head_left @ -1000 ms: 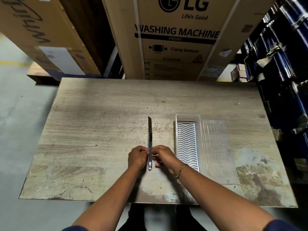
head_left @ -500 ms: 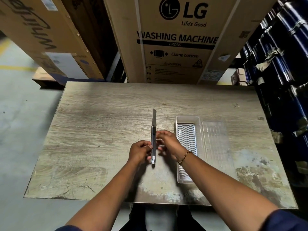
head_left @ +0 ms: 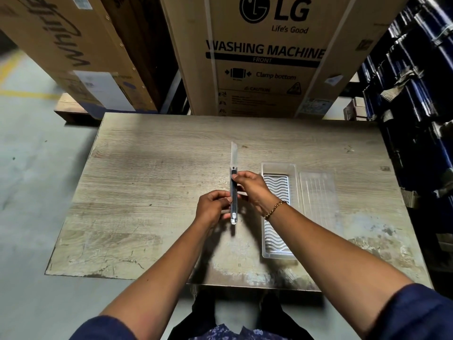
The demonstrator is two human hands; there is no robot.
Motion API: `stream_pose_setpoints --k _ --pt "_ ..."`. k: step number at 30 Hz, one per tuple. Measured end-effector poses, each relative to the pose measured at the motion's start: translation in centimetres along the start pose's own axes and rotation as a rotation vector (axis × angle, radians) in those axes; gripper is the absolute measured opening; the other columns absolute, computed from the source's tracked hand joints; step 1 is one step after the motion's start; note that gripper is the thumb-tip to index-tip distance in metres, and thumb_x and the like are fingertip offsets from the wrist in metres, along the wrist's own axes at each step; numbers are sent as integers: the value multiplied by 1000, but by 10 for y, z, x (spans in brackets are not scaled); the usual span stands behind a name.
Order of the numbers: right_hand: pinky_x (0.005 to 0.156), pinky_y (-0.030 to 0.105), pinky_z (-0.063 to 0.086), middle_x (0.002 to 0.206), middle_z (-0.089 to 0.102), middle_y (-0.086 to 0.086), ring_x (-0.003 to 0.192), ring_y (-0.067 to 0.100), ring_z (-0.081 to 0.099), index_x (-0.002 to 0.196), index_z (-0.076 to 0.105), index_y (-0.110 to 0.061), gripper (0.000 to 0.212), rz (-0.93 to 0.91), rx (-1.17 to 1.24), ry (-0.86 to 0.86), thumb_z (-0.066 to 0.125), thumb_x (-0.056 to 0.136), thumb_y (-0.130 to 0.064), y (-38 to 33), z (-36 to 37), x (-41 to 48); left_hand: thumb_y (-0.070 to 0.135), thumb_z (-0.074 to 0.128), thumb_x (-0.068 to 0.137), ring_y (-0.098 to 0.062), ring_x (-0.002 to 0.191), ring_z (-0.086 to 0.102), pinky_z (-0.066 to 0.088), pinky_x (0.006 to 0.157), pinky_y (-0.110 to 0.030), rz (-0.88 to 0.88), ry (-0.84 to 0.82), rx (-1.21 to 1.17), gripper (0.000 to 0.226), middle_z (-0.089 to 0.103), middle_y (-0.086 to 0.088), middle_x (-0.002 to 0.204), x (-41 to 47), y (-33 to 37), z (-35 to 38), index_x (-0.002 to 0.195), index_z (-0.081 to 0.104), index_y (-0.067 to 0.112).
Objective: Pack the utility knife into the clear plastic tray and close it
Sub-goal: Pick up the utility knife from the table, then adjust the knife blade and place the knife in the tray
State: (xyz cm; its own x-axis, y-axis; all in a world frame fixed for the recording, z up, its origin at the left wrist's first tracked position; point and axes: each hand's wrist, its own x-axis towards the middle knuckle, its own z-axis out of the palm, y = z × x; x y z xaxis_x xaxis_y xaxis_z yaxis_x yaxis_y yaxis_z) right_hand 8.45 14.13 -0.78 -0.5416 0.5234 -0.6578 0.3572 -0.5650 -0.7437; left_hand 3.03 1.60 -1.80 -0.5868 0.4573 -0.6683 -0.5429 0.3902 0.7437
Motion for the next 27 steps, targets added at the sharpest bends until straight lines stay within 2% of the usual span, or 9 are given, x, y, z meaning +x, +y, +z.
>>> stream_pose_setpoints --k 4,8,12,17,20,24,27 --pt "50 19 47 74 66 -2 62 9 62 80 65 -20 18 6 12 -2 65 95 -11 4 -2 -4 -3 68 91 -4 54 69 56 48 -23 -15 -14 -38 10 75 5 64 -3 2 1 93 72 7" --pt "50 18 49 74 68 -3 62 7 64 84 67 -18 16 1 7 -17 64 95 -7 10 -6 -8 -3 69 89 -10 59 70 55 46 -23 -27 -2 -63 14 75 -6 76 -5 4 2 103 73 1" --pt "53 23 56 81 70 4 68 13 67 97 70 -10 11 -7 10 -29 63 94 -2 19 -7 -12 -4 67 90 -9 57 72 55 47 -23 -43 -3 -88 16 74 -8 80 -5 4 3 104 73 1" --pt "56 24 56 91 71 7 72 15 69 112 69 -3 20 -5 8 -36 62 94 -1 29 -8 -19 -2 69 89 -14 65 74 57 50 -24 -61 -1 -122 13 76 -8 81 -5 4 2 98 75 6" --pt "54 26 57 88 71 6 67 14 69 111 68 -6 19 -5 33 -48 60 95 1 32 -9 -24 -1 69 89 -15 70 75 59 54 -25 -69 -2 -137 13 77 -6 81 -5 4 2 95 75 8" --pt "59 29 59 87 71 5 67 16 69 101 69 -11 17 -18 58 -65 62 93 3 35 -11 -28 -3 69 88 -14 68 75 59 54 -25 -74 -1 -168 15 78 -5 81 -7 4 3 99 74 5" --pt "62 30 59 87 72 6 68 17 70 100 69 -12 17 -30 63 -78 64 92 2 37 -11 -30 -3 70 87 -15 68 74 60 55 -26 -84 7 -186 16 78 -5 82 -6 4 4 100 75 5"
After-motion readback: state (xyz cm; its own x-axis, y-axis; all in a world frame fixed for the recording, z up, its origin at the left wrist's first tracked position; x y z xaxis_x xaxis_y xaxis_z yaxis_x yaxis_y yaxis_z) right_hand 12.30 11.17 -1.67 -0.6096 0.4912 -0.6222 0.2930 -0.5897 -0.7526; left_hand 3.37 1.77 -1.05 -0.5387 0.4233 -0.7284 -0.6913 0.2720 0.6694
